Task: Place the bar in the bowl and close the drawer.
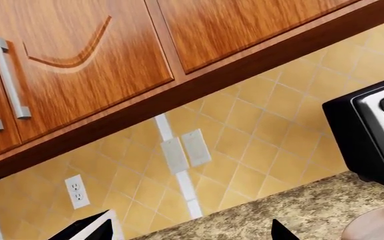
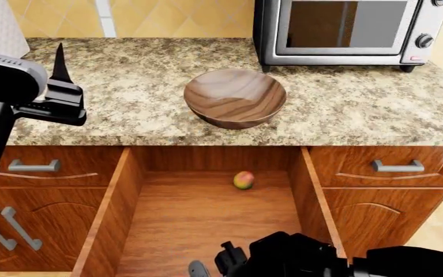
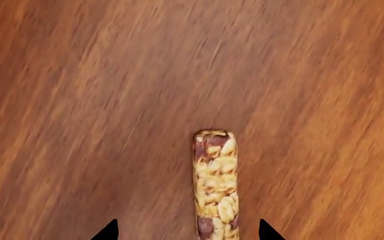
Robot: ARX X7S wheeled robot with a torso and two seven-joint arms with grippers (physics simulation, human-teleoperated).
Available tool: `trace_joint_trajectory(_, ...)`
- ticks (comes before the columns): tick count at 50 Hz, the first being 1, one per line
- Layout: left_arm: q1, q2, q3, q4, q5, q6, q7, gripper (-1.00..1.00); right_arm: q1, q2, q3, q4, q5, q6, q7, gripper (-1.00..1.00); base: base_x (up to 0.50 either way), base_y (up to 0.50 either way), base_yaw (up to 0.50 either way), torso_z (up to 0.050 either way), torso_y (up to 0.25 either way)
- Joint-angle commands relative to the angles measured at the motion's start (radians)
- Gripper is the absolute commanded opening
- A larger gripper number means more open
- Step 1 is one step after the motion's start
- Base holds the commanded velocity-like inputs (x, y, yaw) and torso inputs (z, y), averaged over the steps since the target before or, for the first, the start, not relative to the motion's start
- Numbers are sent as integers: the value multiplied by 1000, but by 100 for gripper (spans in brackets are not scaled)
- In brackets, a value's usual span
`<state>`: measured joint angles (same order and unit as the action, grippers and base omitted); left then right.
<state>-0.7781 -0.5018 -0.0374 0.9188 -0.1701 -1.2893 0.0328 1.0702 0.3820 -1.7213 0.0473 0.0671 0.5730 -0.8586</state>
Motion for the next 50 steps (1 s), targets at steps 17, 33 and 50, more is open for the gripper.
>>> trace_joint_trajectory(17,-20,-3,13,-4,-10,-9,-6,100,-8,-34,-4,126,-28,-93,27,100,0,0,0,0,0)
trace_joint_trajectory(33,-16,-12,14,6,-12,-15,-10,100,-27,-61,13,219,-16,-163,37,100,0,0,0,0,0)
trace_joint_trajectory(50,-17,-18,16,13,-18,-23,-13,100,-42,-68,13,236,5,-166,15,100,0,1,1,0,0)
